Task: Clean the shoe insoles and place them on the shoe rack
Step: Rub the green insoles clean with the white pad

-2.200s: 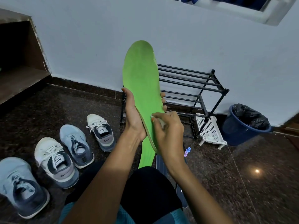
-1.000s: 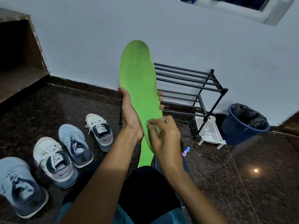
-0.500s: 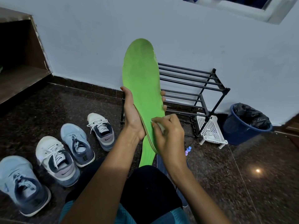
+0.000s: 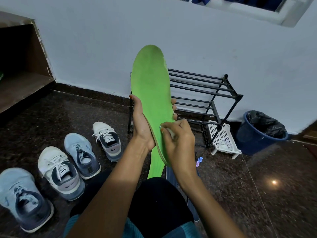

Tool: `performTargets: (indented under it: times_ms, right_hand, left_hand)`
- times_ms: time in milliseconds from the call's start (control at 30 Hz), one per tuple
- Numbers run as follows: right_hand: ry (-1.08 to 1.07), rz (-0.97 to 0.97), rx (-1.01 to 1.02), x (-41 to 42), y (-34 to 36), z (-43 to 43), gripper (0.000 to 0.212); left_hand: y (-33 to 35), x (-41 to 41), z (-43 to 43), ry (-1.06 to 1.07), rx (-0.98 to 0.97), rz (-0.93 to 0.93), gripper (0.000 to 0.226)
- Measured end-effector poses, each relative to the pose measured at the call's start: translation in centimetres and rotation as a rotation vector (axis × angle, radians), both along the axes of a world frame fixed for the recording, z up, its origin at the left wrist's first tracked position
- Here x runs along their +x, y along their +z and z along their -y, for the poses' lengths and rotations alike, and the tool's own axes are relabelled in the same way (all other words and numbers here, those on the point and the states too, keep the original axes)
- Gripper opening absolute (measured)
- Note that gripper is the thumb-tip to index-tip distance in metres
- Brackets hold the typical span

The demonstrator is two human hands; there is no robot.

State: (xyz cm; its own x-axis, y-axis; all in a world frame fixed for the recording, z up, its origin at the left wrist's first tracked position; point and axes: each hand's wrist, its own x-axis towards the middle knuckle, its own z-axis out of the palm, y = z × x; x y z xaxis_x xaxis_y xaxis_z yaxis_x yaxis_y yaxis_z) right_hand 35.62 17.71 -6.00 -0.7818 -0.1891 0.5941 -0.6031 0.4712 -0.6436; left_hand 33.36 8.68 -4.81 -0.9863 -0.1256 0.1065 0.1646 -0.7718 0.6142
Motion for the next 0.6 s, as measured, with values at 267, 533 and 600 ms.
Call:
performTargets:
  times_ms: [267, 533, 600]
  right_hand:
    - [0.13, 0.064, -0.062, 1.8, -0.1, 0.1, 0.015]
    - [0.003, 0.005, -0.02, -0.3, 0.4, 0.6, 0.014]
    - [0.046, 0.03, -0.049, 0.2, 0.2, 0.5, 0.013]
  left_hand:
    - [0.2, -0.1, 0.2, -0.008, 0.06, -0.009, 0.092]
    - [-0.1, 0.0, 0.2, 0.004, -0.027, 0.008, 0.092]
    - [0.0, 0.0, 0.2, 0.012, -0.018, 0.011, 0.092]
